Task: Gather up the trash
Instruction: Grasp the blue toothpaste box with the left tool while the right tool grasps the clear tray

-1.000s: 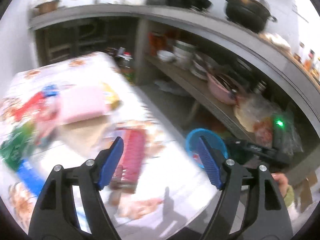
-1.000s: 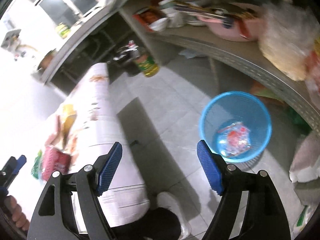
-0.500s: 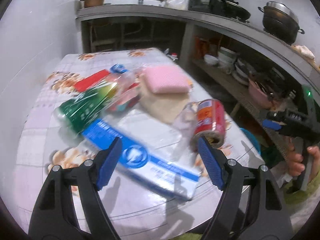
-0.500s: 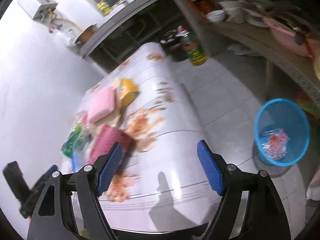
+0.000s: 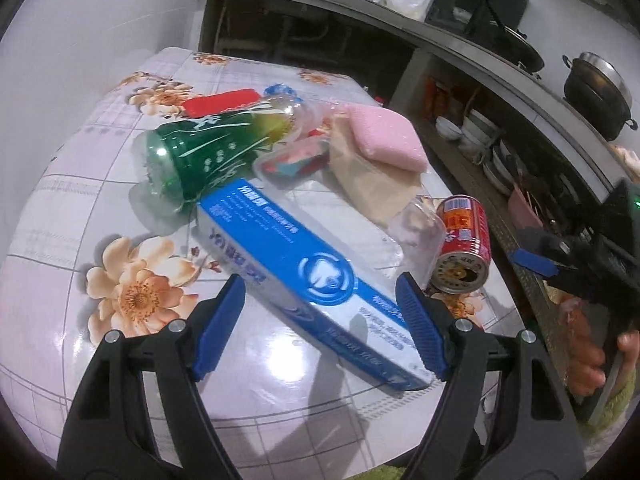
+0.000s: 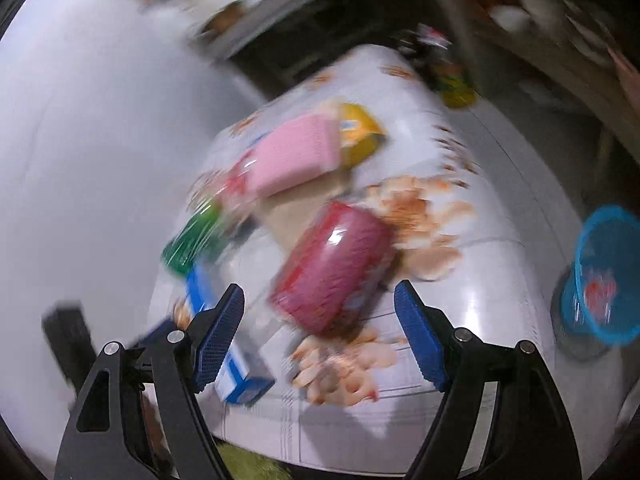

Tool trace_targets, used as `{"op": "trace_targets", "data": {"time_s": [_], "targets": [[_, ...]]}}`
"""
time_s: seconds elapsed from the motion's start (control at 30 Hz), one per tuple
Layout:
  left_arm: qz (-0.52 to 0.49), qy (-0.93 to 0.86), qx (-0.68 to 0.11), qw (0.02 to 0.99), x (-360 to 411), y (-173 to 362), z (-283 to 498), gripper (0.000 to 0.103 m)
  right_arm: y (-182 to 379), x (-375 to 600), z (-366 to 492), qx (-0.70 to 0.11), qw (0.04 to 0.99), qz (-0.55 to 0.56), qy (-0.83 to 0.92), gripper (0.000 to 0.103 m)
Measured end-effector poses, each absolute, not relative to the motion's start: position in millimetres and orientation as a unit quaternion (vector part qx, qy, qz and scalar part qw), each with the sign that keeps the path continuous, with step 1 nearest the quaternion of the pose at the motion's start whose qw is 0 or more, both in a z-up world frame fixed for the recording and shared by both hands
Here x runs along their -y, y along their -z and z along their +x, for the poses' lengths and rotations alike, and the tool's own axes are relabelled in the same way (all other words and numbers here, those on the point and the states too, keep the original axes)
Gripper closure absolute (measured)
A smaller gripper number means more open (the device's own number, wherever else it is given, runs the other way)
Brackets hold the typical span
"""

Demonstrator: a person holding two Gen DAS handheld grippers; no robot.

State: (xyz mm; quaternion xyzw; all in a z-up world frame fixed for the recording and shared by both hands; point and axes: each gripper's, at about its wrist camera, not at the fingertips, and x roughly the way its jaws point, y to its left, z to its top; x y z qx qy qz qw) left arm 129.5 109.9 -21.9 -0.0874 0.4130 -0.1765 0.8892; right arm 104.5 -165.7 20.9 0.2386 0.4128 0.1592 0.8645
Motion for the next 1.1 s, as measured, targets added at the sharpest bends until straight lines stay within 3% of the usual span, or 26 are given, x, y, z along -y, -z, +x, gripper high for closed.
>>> {"op": "trace_targets", "data": {"time_s": [0.17, 0.57, 0.83, 1.1], "targets": [[-0.103, 0.173, -0.416, 0.887, -119, 26, 135, 0.03, -21, 100, 91, -0.428, 0.856, 0.126, -0.262, 0.028], [-0.115, 0.171, -0.422, 0.883, -135, 26, 128, 0.03, 10, 13, 84, -0.476, 0.771, 0.124, -0.406, 0.027], [-0.088, 0.15, -0.444, 0.879, -126, 38, 130, 0.03, -10, 51, 77, -0.459, 0.796, 0.135, -0.37, 0.027], [-0.1, 0.135, -0.455, 0.875, -125, 44, 136, 0.03, -55, 83, 96, -0.412, 0.856, 0.051, -0.308, 0.028]]}}
